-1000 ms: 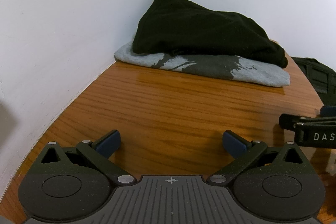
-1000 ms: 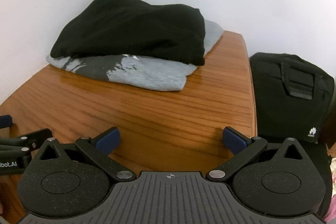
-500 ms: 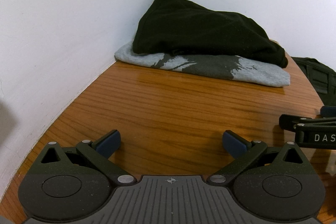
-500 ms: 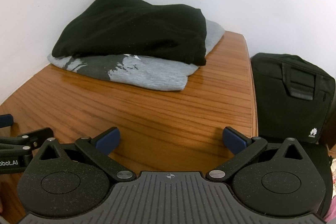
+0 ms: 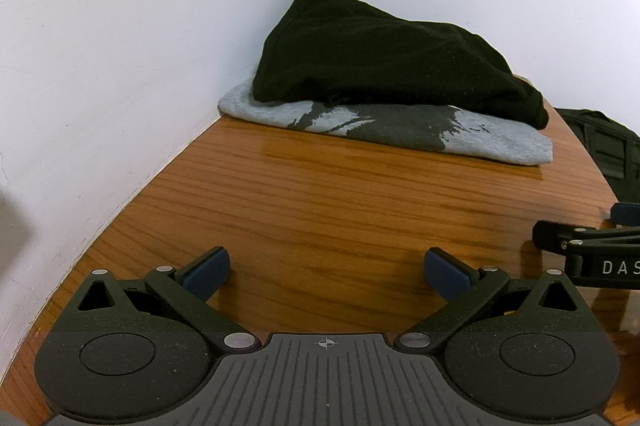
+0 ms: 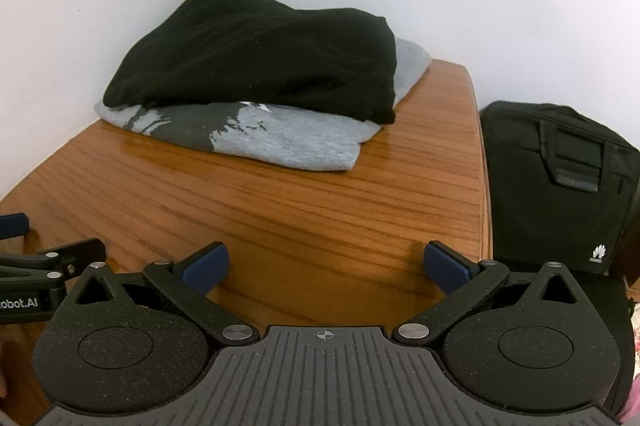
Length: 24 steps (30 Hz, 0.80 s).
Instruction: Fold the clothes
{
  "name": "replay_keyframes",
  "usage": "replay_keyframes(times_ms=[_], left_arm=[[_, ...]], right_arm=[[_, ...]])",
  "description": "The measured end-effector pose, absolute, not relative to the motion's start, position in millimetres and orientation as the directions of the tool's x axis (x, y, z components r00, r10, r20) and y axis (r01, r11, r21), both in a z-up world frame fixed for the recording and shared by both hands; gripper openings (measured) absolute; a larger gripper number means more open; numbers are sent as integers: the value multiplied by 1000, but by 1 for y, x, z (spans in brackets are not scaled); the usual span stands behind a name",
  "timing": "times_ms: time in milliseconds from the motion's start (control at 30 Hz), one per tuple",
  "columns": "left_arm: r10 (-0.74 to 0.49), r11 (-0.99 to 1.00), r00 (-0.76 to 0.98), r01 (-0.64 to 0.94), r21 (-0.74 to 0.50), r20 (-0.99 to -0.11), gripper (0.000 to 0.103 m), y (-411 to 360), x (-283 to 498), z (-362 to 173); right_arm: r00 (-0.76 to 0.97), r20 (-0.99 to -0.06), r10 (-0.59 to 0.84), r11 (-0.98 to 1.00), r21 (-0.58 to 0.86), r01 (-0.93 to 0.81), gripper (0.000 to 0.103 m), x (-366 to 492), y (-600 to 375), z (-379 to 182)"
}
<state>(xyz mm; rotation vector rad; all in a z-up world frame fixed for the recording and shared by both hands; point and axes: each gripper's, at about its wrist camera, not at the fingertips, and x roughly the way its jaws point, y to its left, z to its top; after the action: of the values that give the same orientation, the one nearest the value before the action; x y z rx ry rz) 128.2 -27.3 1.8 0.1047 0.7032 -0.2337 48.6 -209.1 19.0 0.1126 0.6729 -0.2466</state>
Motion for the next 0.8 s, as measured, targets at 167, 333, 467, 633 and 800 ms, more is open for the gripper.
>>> replay_keyframes(times_ms=[167, 333, 467, 633, 800], left_arm=[[-177, 969, 738, 247, 17, -651, 103, -27, 128, 2], [-178, 969, 738, 248, 17, -651, 103, -27, 128, 2], [-178, 969, 738, 248, 17, -651, 103, -27, 128, 2], [-178, 968, 738, 249, 17, -651, 103, -27, 128, 2], [-178, 968, 738, 249, 17, -651, 103, -27, 128, 2]], right_arm=[[755, -629, -187, 965, 24, 260, 103, 49, -209, 19], [755, -628, -187, 966, 24, 258, 103, 49, -209, 19], [755, -628, -186, 966, 24, 258, 103, 49, -210, 19], [755, -628, -188, 965, 24, 260, 103, 49, -210, 19], [754, -628, -190, 965, 22, 262, 103, 48, -209, 19]])
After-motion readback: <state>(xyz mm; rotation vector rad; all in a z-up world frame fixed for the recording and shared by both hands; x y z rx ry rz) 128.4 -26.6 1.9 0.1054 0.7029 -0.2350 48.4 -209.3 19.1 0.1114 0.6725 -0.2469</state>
